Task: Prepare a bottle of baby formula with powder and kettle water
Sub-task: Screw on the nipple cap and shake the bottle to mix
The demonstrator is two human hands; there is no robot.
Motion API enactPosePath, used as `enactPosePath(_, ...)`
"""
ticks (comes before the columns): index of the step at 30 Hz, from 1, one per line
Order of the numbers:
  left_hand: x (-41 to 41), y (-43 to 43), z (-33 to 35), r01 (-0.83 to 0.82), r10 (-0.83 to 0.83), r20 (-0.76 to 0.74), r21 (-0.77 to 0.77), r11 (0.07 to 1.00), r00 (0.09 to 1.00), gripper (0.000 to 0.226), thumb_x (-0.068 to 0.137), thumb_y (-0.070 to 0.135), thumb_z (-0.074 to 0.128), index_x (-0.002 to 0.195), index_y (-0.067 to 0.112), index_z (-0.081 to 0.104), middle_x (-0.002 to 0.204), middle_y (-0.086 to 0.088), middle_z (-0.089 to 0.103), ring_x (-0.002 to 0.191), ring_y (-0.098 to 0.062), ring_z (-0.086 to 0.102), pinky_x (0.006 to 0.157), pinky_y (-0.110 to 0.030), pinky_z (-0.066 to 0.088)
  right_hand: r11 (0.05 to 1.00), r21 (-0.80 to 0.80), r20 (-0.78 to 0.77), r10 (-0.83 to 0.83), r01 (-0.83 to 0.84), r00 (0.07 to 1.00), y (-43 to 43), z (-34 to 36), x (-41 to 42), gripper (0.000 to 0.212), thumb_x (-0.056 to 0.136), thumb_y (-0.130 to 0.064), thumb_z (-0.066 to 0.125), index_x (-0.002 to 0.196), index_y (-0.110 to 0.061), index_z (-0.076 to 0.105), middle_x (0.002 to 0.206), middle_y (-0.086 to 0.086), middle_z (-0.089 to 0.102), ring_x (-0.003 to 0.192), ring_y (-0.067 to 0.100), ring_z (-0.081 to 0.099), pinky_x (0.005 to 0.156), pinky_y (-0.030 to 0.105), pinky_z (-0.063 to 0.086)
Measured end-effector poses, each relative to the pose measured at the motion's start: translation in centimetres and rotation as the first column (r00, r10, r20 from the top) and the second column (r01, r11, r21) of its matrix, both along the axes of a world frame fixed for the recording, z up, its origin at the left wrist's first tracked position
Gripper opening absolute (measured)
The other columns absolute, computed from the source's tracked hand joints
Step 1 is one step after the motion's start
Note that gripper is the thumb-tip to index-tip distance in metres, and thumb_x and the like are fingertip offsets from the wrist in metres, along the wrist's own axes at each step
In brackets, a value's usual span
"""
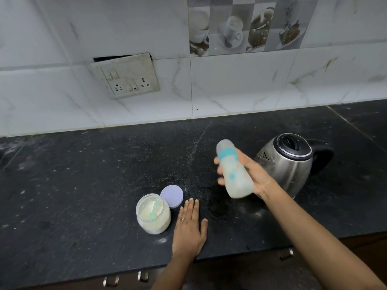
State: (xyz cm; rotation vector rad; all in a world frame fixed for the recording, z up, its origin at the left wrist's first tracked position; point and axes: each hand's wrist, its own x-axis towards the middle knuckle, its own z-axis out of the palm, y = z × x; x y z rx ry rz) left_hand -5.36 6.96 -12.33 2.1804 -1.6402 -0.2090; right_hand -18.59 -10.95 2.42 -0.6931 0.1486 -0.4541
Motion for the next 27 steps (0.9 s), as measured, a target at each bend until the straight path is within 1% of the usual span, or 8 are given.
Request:
enactPosePath(2, 0.0, 0.0, 0.0, -0.001, 0.001, -0.002, 0.003, 1.0, 1.0, 0.063, 0.095, 0.044, 0.027, 0.149, 0.012, 0.028, 0.156, -0.005, 0.025, 0.143, -0.009, 0.006, 0.115, -0.023, -0.006, 0.995, -0.069, 0.011, 0.071, -0.07, 0.997, 0.6, 0.1, -0.2, 0.087, 0.078, -0.01, 0.077, 0.146, -0.023, 0.026, 0.121, 0.028, 0.049, 0.094, 0.039, 0.061, 0.081, 0.057, 0.052)
enactPosePath(7, 0.0, -0.1, -0.1, 0.002, -0.002, -0.01, 0.004, 1.0, 1.0, 0.065, 0.094, 0.047, 0.022, 0.151, 0.015, 0.021, 0.158, -0.002, 0.017, 0.143, -0.006, -0.002, 0.115, -0.022, -0.008, 0.997, 0.075, -0.138, -0.014, 0.024, 0.99, 0.5, 0.1, 0.3, 0.094, 0.052, -0.024, 0.093, 0.135, -0.023, 0.048, 0.104, 0.014, 0.059, 0.078, 0.024, 0.063, 0.067, 0.047, 0.057)
enactPosePath(10, 0.1, -0.1, -0.1, -0.001, 0.001, -0.004, -0.012, 1.0, 1.0, 0.066, 0.094, 0.048, 0.021, 0.152, 0.016, 0.019, 0.159, -0.001, 0.014, 0.143, -0.004, -0.004, 0.115, -0.022, -0.01, 0.998, 0.067, -0.085, 0.005, 0.001, 0.996, 0.5, 0.4, 0.7, 0.084, 0.067, -0.021, 0.084, 0.139, -0.037, 0.045, 0.104, 0.016, 0.057, 0.083, 0.027, 0.063, 0.077, 0.063, 0.051)
enactPosePath(14, 0.0, -0.2, -0.1, -0.002, 0.002, -0.007, -0.002, 1.0, 1.0, 0.066, 0.094, 0.047, 0.022, 0.151, 0.015, 0.021, 0.159, -0.002, 0.017, 0.143, -0.005, -0.002, 0.116, -0.023, -0.008, 0.995, 0.104, -0.077, 0.013, -0.005, 0.997, 0.3, 0.8, 0.7, 0.084, 0.063, -0.01, 0.081, 0.137, -0.027, 0.044, 0.118, 0.025, 0.059, 0.106, 0.043, 0.061, 0.083, 0.072, 0.044)
enactPosePath(18, 0.1, -0.1, -0.2, 0.0, 0.0, -0.004, -0.005, 1.0, 1.0, 0.064, 0.095, 0.046, 0.025, 0.151, 0.015, 0.023, 0.158, -0.002, 0.018, 0.143, -0.007, 0.001, 0.115, -0.023, -0.008, 0.979, -0.123, -0.004, 0.163, -0.162, 0.987, -0.3, 0.3, -0.1, 0.09, 0.076, -0.005, 0.076, 0.148, -0.03, 0.029, 0.127, 0.026, 0.052, 0.108, 0.041, 0.06, 0.086, 0.059, 0.05)
enactPosePath(23, 0.0, -0.2, -0.3, -0.003, 0.003, 0.0, -0.007, 1.0, 1.0, 0.064, 0.095, 0.046, 0.026, 0.151, 0.014, 0.024, 0.158, -0.003, 0.02, 0.144, -0.008, 0.003, 0.115, -0.022, -0.008, 0.991, 0.016, -0.105, -0.132, 0.134, 0.986, 0.3, -0.8, 1.4, 0.104, 0.053, -0.013, 0.093, 0.142, -0.03, 0.042, 0.111, 0.019, 0.055, 0.093, 0.031, 0.066, 0.081, 0.048, 0.055)
enactPosePath(25, 0.1, -0.2, -0.3, -0.005, 0.005, -0.008, -0.008, 1.0, 1.0, 0.064, 0.095, 0.046, 0.026, 0.151, 0.015, 0.023, 0.158, -0.002, 0.019, 0.144, -0.007, 0.001, 0.116, -0.023, -0.007, 0.998, -0.022, -0.015, 0.065, -0.066, 0.998, 0.6, -0.8, 1.4, 0.104, 0.064, -0.007, 0.086, 0.148, -0.032, 0.031, 0.112, 0.02, 0.052, 0.094, 0.033, 0.062, 0.084, 0.056, 0.052)
enactPosePath(27, 0.1, -0.2, -0.2, -0.004, 0.004, -0.01, -0.008, 1.0, 1.0, 0.064, 0.095, 0.046, 0.026, 0.151, 0.016, 0.021, 0.159, -0.001, 0.016, 0.144, -0.006, -0.001, 0.116, -0.023, -0.007, 0.99, -0.094, -0.023, 0.1, -0.102, 0.995, 0.9, -0.6, 1.3, 0.103, 0.069, -0.003, 0.081, 0.151, -0.03, 0.024, 0.117, 0.023, 0.052, 0.096, 0.035, 0.06, 0.085, 0.061, 0.049)
